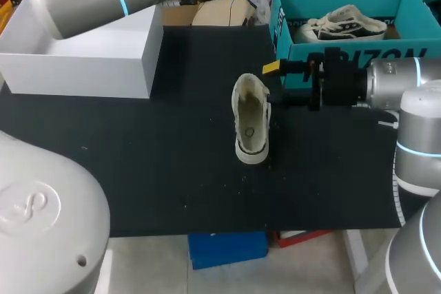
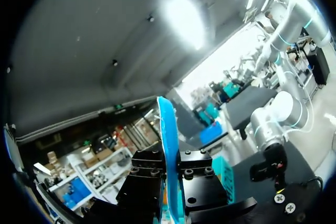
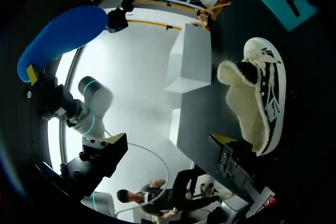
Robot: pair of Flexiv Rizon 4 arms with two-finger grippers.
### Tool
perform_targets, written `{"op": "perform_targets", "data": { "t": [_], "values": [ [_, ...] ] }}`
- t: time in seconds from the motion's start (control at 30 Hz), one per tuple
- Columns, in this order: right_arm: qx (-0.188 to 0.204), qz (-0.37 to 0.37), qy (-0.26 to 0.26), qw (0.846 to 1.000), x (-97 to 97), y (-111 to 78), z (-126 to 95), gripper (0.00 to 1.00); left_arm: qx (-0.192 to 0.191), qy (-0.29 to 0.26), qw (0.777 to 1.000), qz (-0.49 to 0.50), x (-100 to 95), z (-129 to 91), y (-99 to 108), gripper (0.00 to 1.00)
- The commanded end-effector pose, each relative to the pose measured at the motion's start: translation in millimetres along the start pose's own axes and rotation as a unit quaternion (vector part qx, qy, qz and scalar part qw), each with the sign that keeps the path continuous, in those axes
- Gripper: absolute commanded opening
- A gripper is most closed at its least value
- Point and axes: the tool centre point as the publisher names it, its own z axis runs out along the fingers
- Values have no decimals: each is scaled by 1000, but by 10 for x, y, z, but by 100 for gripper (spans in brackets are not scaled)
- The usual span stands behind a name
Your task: Take the shoe out of the shoebox, open the shoe tongue, remove and reinsert the insole, then place the shoe into the shoebox
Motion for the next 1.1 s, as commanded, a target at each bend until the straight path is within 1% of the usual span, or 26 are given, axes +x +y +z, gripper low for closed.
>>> {"op": "perform_targets", "data": {
  "t": [0.03, 0.07, 0.1, 0.27, 0.33, 0.4, 0.47, 0.73, 0.83, 0.9, 1.0, 1.1],
  "values": [
    [-2, 0, 0, 1000, -7, -7, 17, 100, -25, 29, 999, -16, -18, 73, -76, 0],
    [-2, 0, 0, 1000, -7, -7, 17, 100, -35, 21, 999, -25, -34, 98, -80, 0],
    [-2, 0, 0, 1000, -7, -7, 17, 100, -53, 7, 998, -36, -62, 127, -69, 0],
    [-2, 0, 0, 1000, -7, -7, 17, 100, -90, -56, 992, -72, -250, 245, -51, 0],
    [-2, 0, 0, 1000, -7, -7, 17, 100, -98, -70, 989, -86, -318, 292, -24, 0],
    [-2, 0, 0, 1000, -7, -7, 17, 100, -104, -72, 988, -87, -372, 350, 9, 0],
    [-2, 0, 0, 1000, -7, -7, 17, 100, -106, -73, 987, -99, -439, 396, 71, 0],
    [-2, 0, 0, 1000, -7, -7, 17, 100, -139, -90, 977, -135, -686, 490, 420, 0],
    [-2, 0, 0, 1000, -7, -7, 17, 100, -150, -105, 971, -154, -785, 504, 543, 0],
    [-2, 0, 0, 1000, -7, -7, 17, 100, -151, -112, 967, -173, -846, 514, 609, 0],
    [-2, 0, 0, 1000, -7, -7, 17, 100, -161, -126, 961, -185, -937, 531, 684, 0],
    [-2, 0, 0, 1000, -7, -7, 17, 100, -173, -147, 950, -213, -1040, 543, 768, 0]
  ]
}}
